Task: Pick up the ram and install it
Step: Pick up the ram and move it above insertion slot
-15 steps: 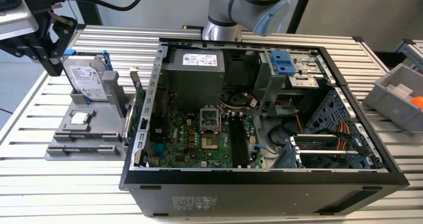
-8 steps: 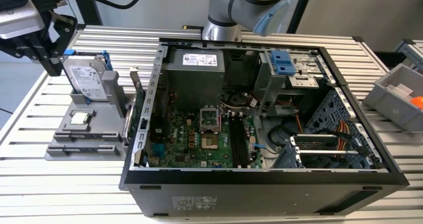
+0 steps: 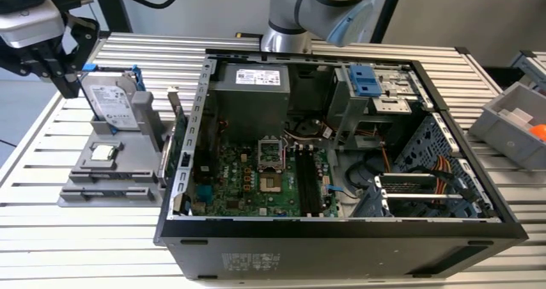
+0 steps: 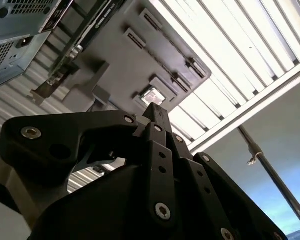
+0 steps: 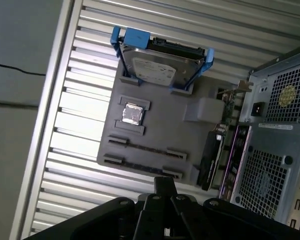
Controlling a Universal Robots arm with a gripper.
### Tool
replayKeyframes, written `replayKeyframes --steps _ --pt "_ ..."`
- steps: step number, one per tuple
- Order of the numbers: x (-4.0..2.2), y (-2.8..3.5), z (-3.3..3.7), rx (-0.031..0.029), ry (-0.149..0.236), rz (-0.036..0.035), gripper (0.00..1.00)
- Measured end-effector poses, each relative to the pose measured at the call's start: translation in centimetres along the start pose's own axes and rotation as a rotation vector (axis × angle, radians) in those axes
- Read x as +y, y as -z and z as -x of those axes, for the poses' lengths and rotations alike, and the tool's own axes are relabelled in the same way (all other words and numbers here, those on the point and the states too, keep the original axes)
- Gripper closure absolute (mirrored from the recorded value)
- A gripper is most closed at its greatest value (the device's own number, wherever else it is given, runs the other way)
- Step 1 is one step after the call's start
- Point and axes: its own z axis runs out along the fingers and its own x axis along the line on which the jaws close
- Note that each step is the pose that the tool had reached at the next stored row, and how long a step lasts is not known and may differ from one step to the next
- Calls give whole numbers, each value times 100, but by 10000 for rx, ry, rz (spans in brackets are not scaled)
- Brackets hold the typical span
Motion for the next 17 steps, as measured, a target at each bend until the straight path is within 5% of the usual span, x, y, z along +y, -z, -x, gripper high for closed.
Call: replayKeyframes --steps 5,17 --pt "0 0 0 23 463 8 100" --pt "0 0 0 126 2534 44 100"
